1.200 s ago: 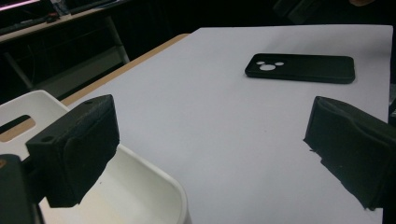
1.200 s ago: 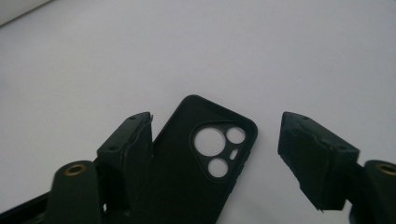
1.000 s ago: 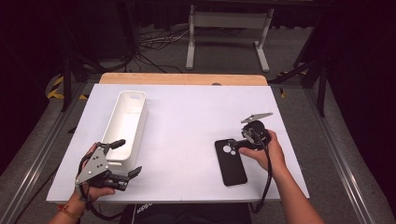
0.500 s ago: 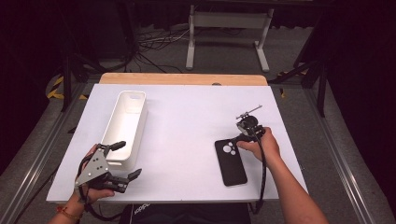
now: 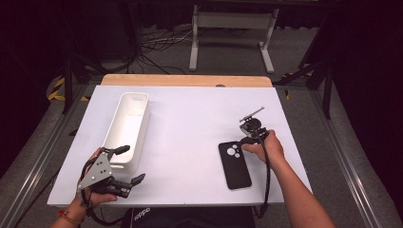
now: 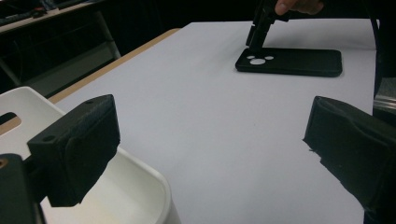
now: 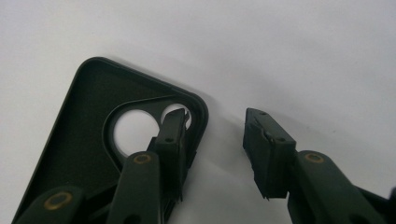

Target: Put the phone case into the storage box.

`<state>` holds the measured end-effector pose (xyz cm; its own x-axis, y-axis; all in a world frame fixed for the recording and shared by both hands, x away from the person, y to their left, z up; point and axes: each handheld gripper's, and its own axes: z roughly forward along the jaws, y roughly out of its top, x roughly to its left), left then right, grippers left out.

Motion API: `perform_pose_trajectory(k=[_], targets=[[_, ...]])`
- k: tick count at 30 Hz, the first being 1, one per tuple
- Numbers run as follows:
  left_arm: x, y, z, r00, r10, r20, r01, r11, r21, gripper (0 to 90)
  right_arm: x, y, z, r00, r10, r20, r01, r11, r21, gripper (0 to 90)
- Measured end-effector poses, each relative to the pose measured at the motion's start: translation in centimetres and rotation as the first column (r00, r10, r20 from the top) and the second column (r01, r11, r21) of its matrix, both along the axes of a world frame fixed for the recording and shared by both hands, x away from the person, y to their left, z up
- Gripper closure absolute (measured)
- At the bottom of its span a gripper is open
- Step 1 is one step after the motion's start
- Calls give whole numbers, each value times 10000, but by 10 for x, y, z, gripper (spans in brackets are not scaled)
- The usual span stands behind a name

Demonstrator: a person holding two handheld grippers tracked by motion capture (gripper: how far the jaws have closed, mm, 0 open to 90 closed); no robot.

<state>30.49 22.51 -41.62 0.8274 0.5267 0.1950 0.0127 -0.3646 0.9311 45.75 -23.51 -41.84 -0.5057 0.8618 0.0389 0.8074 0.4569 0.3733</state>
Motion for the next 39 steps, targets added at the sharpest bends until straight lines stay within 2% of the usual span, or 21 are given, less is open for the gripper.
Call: perform_pose_trajectory(k=[5,7,11,14,19,22,27,34,35,38,39], targets=[[-2,0,-1,10000,50,-22,-50,10000,-14,42,2,2,-4,9999,-57,-100,57,10000,12,604],[-2,0,-1,10000,36,-25,-36,10000,-6,42,2,4,-4,10000,5,-57,-5,10000,-48,641],[0,0,-2,9999,67,-108,-66,10000,40,42,1,5,-5,9999,104,-119,-98,9987,508,795],[-1,-1,-2,10000,23,-31,-23,10000,95,42,0,3,-7,9999,-100,-25,102,9973,731,811],[0,-4,-3,9998,-47,-195,50,9998,180,42,-4,-3,-10,9983,-564,146,540,9904,1273,833],[0,-6,-4,9997,-49,-256,57,9995,302,42,-6,-3,-11,9962,-846,196,811,9869,1392,838],[-1,-7,-6,9993,-154,-336,166,9992,354,44,-12,-3,-13,9916,-1123,635,1015,9829,1534,842],[0,-9,-7,9993,-164,-328,179,9989,442,45,-20,-6,-14,9869,-987,1278,731,9788,1913,842],[0,-9,-7,9993,-135,-334,146,9993,351,45,-22,-7,-13,9855,-1020,1357,732,9766,2023,842],[0,-10,-7,9994,-152,-315,165,9990,413,45,-28,-7,-10,9776,-1050,1825,653,9753,2109,842],[0,-11,-6,9994,-164,-289,177,9987,469,45,-32,-7,-6,9722,-1025,2103,556,9744,2180,842]])
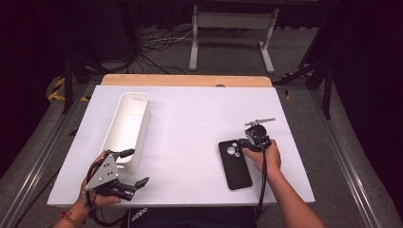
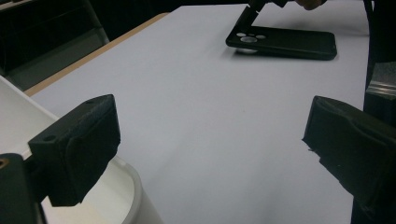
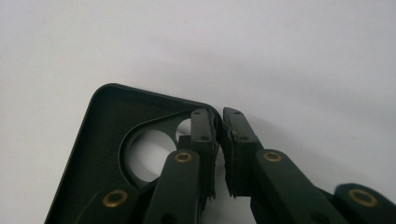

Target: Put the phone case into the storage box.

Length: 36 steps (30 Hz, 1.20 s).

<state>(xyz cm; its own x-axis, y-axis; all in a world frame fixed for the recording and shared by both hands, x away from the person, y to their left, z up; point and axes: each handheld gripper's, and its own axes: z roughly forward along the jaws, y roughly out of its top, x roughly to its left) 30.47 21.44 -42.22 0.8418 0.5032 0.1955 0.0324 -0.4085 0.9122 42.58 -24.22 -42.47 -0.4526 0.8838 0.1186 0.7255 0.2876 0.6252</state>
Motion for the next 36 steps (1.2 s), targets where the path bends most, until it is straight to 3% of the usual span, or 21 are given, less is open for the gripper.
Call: perform_pose_trajectory(k=[5,8,10,13,17,20,21,24,29,36], targets=[[1,-4,0,9999,-59,-103,58,10000,-50,46,-15,-4,14,9934,-57,1143,8,9991,431,846],[2,-5,0,10000,-13,-66,12,10000,-73,46,-23,-8,21,9830,-277,1813,170,9980,606,853],[2,-5,1,9998,-21,-203,20,10000,-86,47,-30,-10,27,9706,-389,2377,236,9975,671,854],[1,-6,1,9998,49,-203,-51,9999,-108,48,-38,-10,32,9573,-423,2861,203,9966,796,856],[1,-6,2,9998,68,-178,-69,10000,-58,48,-45,-10,37,9432,-481,3287,204,9960,871,859],[2,-8,5,9996,138,-235,-145,9994,-314,52,-52,-9,43,9289,-503,3669,166,9954,944,861],[2,-8,5,9996,138,-235,-145,9994,-314,54,-52,-9,43,9289,-503,3669,166,9954,944,861],[4,-12,9,9992,283,-264,-296,9984,-478,64,-58,-7,50,9092,-538,4129,130,9948,1009,861],[5,-24,17,9986,496,-186,-507,9966,-657,95,-64,0,55,8899,-494,4535,75,9956,937,862],[9,-46,28,9998,75,-201,-90,9971,-759,110,-67,13,60,8671,-503,4955,64,9959,899,862]])
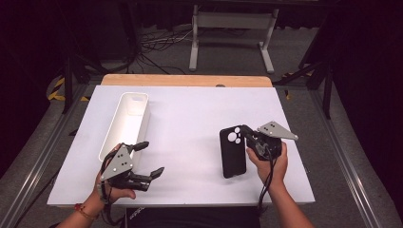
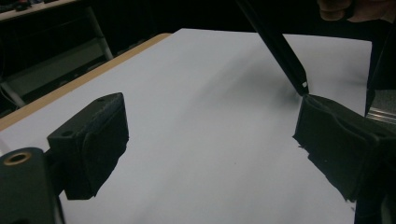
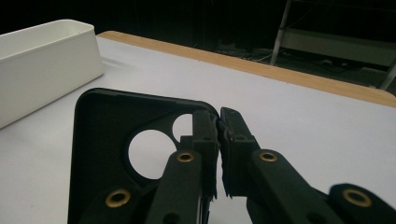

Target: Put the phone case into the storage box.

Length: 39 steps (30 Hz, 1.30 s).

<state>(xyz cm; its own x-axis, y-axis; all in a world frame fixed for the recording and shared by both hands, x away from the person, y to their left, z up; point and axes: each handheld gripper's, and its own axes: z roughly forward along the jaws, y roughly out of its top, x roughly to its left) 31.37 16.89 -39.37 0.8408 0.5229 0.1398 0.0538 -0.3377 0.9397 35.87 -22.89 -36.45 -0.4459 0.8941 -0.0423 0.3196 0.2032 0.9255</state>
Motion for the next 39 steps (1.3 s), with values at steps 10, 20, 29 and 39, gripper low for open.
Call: perform_pose_trajectory(k=[10,20,29,39], targets=[[11,-38,16,10000,43,-41,-44,9998,-182,148,0,24,8,9978,27,664,-10,9997,-255,863],[18,-66,20,9992,-229,-329,213,9986,-484,203,-3,50,6,9922,285,1213,-219,9982,-551,863],[30,-88,21,9970,312,-710,-343,9984,-438,262,-9,64,4,9856,454,1630,-314,9957,-875,862],[42,-90,20,9931,466,-1075,-519,9975,-473,506,-24,78,1,9606,560,2722,-179,9899,-1404,862]])
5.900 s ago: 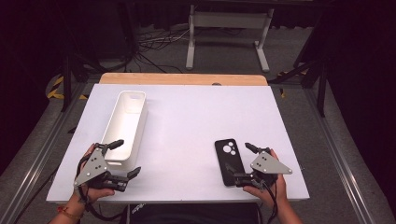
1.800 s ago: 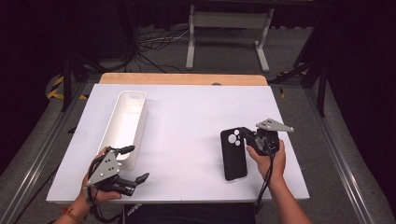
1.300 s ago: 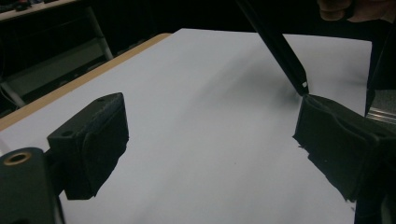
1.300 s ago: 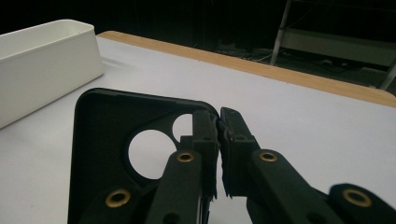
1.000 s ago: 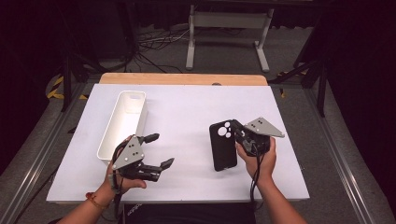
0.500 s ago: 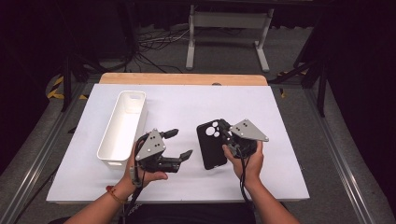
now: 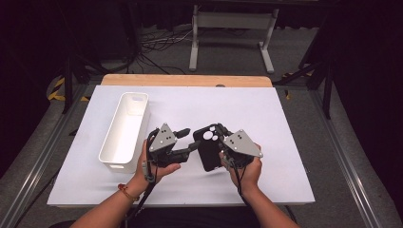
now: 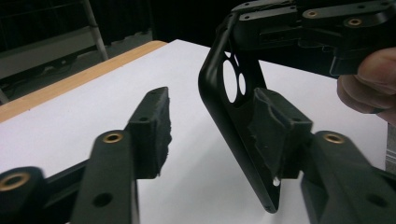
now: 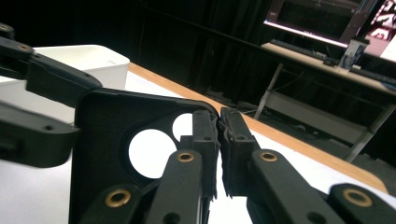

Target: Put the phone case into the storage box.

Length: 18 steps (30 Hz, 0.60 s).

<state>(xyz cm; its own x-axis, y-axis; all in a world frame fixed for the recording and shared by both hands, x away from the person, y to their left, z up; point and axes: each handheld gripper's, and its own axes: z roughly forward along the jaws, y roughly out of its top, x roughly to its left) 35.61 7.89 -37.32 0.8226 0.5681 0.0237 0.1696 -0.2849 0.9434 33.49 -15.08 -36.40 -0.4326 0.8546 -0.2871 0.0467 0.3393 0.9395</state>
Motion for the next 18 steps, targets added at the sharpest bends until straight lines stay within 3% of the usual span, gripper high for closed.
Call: perform_pose_trajectory(k=[7,18], targets=[[2,3,-1,10000,-78,-60,77,9998,-209,712,-7,5,-2,9993,94,355,-86,9997,-237,860],[2,11,1,9998,-145,96,147,9997,-211,797,-17,9,-4,9971,331,688,-307,9989,-363,854]])
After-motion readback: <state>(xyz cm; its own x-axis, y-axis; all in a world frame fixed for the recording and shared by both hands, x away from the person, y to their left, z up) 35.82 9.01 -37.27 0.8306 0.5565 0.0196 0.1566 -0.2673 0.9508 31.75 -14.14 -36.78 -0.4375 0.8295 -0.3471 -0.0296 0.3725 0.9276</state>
